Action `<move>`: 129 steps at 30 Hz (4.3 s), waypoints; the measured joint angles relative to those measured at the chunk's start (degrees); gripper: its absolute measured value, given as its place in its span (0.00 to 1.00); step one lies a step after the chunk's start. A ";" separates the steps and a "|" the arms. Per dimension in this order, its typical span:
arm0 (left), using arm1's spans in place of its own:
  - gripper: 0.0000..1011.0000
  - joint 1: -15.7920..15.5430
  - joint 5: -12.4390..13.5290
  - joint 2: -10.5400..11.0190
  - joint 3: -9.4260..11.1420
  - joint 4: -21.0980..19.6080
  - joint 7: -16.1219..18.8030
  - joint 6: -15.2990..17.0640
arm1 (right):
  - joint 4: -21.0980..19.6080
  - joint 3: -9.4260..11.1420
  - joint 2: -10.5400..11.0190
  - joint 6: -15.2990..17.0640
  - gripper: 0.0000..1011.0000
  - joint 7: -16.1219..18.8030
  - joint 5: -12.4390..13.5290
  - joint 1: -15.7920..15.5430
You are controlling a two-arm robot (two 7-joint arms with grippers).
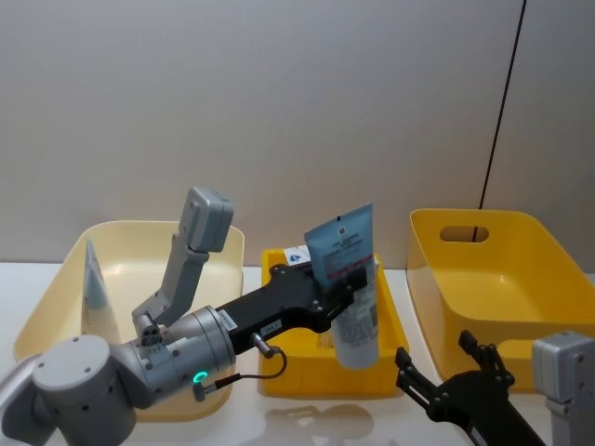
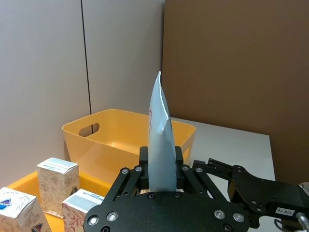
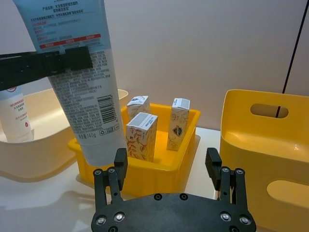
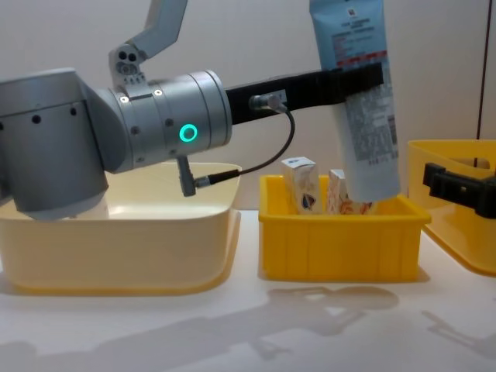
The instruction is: Bimanual collaborative sorting of washing and personal care products
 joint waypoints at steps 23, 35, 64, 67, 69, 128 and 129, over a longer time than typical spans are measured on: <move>0.26 -0.80 0.69 -0.24 1.16 1.08 1.41 -1.03 | 2.88 -1.82 -0.20 -0.42 0.99 -1.85 -5.78 2.54; 0.26 -0.88 0.77 -0.28 1.28 1.21 1.59 -1.13 | 5.34 -3.36 0.68 -2.65 0.99 1.61 -7.83 5.75; 0.26 -0.93 0.80 -0.28 1.36 1.26 1.65 -1.20 | 6.09 -3.32 0.75 -4.07 0.99 6.29 -6.66 7.34; 0.26 -0.93 0.80 -0.28 1.36 1.25 1.64 -1.20 | 6.04 -3.31 0.76 -4.01 0.99 7.32 -6.25 7.44; 0.26 -0.93 0.80 -0.28 1.36 1.26 1.64 -1.20 | 6.03 -3.30 0.79 -3.95 0.99 7.77 -6.03 7.50; 0.26 -0.93 0.80 -0.27 1.35 1.26 1.66 -1.19 | 15.11 -7.02 -4.13 -6.11 0.67 11.76 -10.75 13.95; 0.26 -0.93 0.80 -0.28 1.35 1.25 1.66 -1.19 | 15.12 -7.01 -4.15 -6.11 0.67 11.77 -10.77 13.96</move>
